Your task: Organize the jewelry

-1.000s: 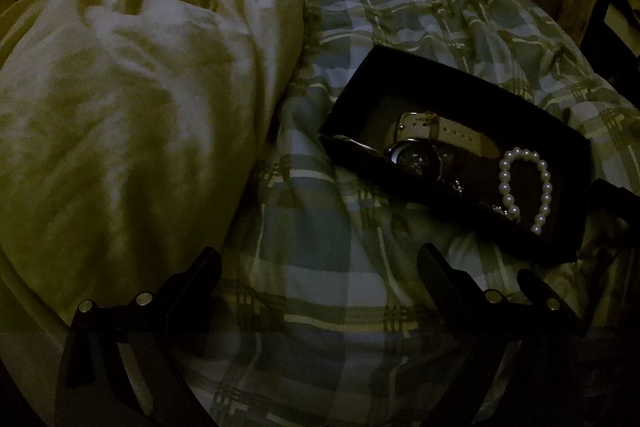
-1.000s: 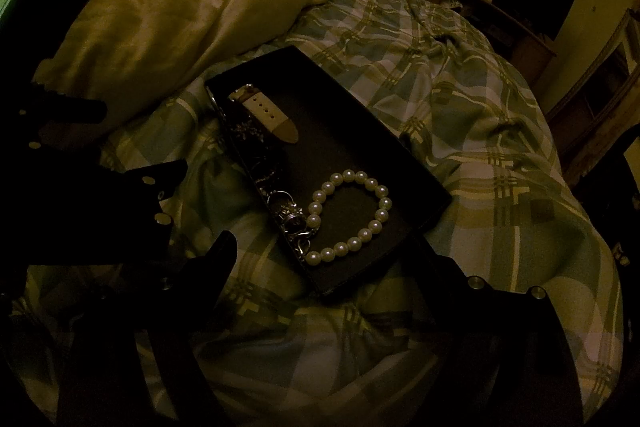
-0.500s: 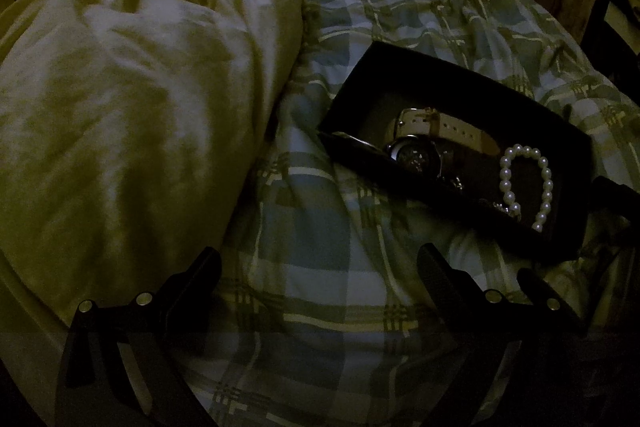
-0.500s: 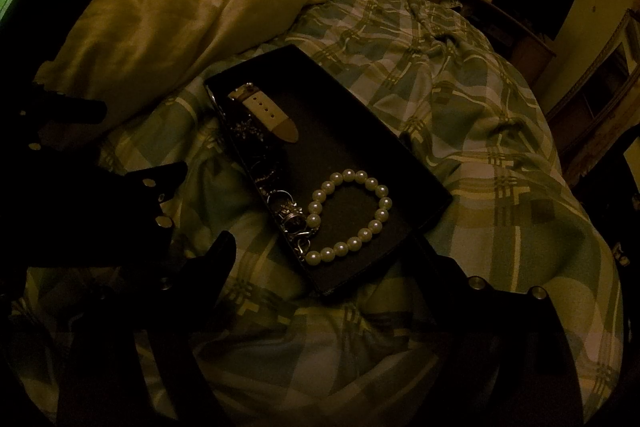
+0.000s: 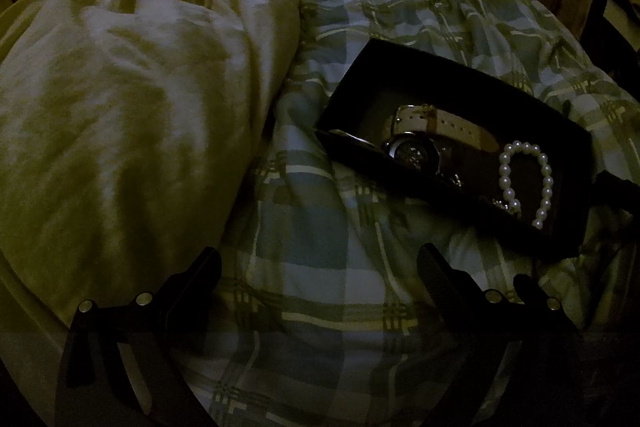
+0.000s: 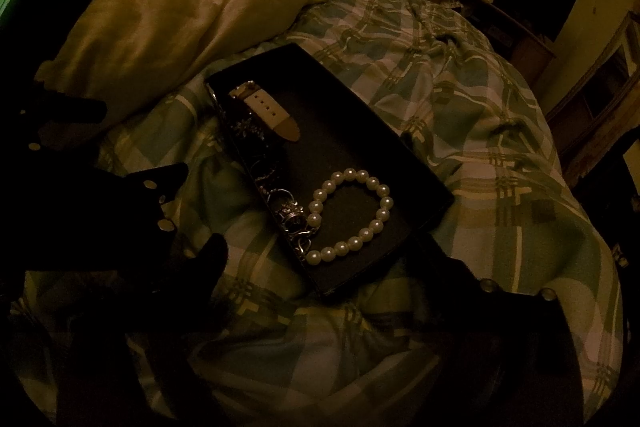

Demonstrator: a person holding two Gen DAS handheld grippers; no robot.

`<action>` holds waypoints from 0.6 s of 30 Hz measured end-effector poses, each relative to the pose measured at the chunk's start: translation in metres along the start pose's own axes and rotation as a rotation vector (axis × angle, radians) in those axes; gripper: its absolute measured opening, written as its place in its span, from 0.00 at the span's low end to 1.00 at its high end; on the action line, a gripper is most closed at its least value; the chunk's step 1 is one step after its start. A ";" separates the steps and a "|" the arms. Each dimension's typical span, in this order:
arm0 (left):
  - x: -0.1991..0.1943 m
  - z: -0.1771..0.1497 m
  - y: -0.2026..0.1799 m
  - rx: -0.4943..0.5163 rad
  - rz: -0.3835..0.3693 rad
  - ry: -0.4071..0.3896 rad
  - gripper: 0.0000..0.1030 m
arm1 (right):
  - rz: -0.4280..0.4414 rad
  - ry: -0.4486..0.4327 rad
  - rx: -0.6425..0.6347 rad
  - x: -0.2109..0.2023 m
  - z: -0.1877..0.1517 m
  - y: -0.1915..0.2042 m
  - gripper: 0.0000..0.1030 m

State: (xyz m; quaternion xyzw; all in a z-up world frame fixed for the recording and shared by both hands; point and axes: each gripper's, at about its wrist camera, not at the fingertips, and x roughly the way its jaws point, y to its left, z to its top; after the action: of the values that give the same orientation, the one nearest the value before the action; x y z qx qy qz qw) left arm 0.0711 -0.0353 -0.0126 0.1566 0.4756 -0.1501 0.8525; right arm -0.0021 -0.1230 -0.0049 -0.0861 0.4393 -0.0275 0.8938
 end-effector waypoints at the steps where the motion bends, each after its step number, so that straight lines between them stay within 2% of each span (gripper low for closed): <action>1: 0.000 0.000 -0.001 0.002 0.001 0.001 0.93 | -0.005 -0.010 0.001 -0.001 -0.001 -0.002 0.90; 4: -0.001 -0.001 0.000 0.002 0.000 0.000 0.93 | 0.007 -0.039 0.024 -0.005 0.000 -0.008 0.91; 14: 0.000 -0.001 0.000 -0.002 0.003 0.001 0.93 | 0.004 -0.017 0.006 -0.003 -0.009 -0.025 0.91; 18: -0.001 -0.002 0.004 -0.019 0.004 0.001 0.93 | 0.003 -0.016 0.003 -0.002 -0.006 -0.019 0.91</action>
State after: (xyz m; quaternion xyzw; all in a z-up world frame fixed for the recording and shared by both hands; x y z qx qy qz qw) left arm 0.0712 -0.0309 -0.0123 0.1493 0.4771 -0.1438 0.8541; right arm -0.0072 -0.1417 -0.0033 -0.0842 0.4322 -0.0260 0.8975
